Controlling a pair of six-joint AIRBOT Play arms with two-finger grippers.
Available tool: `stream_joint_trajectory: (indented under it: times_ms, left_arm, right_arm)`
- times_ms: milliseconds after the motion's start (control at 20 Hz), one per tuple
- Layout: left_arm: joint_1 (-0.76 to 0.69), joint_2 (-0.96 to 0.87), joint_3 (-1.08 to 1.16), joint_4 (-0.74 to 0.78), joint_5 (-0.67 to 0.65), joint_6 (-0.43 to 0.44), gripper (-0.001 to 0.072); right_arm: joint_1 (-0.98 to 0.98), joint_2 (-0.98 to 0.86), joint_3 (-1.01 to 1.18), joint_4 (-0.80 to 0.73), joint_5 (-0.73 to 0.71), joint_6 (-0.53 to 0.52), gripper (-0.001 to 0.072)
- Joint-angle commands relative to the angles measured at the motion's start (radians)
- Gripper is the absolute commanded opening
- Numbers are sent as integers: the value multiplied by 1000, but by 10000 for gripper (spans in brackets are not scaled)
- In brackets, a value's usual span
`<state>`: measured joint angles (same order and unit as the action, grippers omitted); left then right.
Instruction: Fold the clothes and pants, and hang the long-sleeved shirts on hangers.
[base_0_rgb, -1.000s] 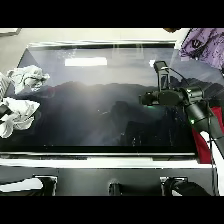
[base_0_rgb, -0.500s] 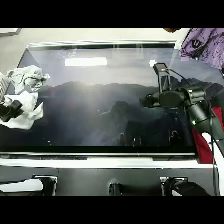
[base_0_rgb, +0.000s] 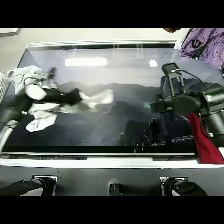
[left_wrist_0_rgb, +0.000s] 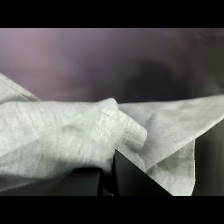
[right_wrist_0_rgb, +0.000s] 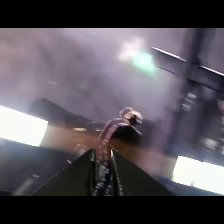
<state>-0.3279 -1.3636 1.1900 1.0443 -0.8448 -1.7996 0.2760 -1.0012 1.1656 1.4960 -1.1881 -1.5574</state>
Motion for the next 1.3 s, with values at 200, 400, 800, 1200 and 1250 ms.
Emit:
stream_joint_trajectory:
  times_ms: [200,400,800,1200,1250]
  left_arm:
    - [-329,-158,2,-61,213,-183,352]
    - [-85,-36,16,-44,29,-13,680]
    - [548,140,15,60,-315,129,672]
    - [784,140,15,76,-371,233,672]
    - [797,140,15,75,-371,232,672]
  right_arm:
    - [-25,30,-55,-146,-14,33,362]
    - [-370,20,-69,115,43,84,421]
    - [-544,-322,-209,803,77,-212,585]
    - [-293,-563,-210,924,289,-237,582]
    - [-273,-578,-210,933,299,-237,578]
